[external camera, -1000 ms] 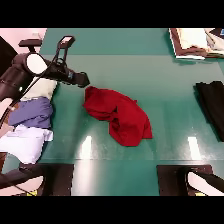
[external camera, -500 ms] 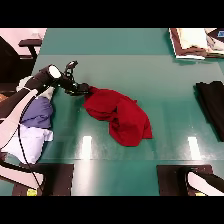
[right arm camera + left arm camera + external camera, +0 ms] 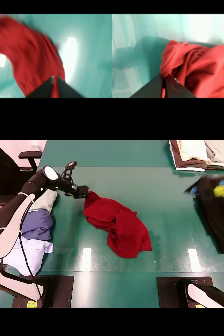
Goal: Fold the shirts.
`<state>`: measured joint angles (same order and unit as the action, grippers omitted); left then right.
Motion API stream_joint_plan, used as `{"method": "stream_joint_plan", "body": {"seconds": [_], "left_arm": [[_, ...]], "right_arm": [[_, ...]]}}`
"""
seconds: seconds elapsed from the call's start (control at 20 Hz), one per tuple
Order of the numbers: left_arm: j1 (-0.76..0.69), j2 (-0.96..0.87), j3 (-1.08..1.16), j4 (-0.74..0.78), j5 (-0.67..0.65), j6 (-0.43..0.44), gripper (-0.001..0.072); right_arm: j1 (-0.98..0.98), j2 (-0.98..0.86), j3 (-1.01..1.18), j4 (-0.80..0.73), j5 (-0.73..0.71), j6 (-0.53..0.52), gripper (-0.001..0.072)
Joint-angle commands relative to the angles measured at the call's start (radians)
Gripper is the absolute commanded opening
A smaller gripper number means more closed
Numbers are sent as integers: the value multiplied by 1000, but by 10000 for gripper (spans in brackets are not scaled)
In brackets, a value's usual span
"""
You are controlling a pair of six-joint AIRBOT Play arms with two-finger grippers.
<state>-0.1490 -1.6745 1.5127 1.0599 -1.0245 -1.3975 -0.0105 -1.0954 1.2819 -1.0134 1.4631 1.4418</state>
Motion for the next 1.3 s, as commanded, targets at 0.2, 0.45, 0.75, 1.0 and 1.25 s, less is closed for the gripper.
{"method": "stream_joint_plan", "body": {"seconds": [0.2, 0.45, 0.75, 1.0, 1.25], "left_arm": [[2, -1, 89, 6, -70, 19, 26], [2, -1, 89, 6, -84, 19, 27], [2, 15, 129, 38, -151, 21, 26], [2, 236, 245, 194, -128, 18, 26], [2, 527, 422, 235, -128, 18, 26]], "right_arm": [[92, 3, -663, 58, -278, 4, 386], [249, -138, -705, 174, -356, -37, 387], [332, -245, -553, 156, -380, -37, 17], [189, -40, -284, -11, -280, 1, 16], [-64, 175, 93, -8, -141, 0, 16]]}}
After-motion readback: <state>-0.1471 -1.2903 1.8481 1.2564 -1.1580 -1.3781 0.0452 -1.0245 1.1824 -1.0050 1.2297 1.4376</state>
